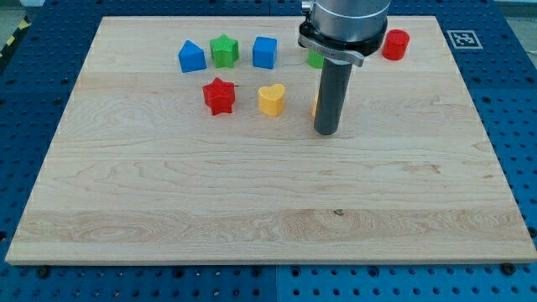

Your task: Slide red circle down a bit

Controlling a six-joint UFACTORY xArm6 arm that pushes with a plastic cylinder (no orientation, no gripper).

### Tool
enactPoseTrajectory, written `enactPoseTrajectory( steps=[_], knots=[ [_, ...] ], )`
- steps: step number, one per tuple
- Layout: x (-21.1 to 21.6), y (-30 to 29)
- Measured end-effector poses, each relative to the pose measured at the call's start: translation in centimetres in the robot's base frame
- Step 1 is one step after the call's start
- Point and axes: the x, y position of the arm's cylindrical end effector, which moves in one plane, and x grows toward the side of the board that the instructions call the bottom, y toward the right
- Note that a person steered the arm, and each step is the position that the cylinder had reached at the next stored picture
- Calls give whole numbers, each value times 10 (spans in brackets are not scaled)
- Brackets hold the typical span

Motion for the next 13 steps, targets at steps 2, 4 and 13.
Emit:
enactPoseTrajectory(
  steps=[2,4,13],
  knots=[
    [-13,0],
    [10,15],
    [-234,162]
  ],
)
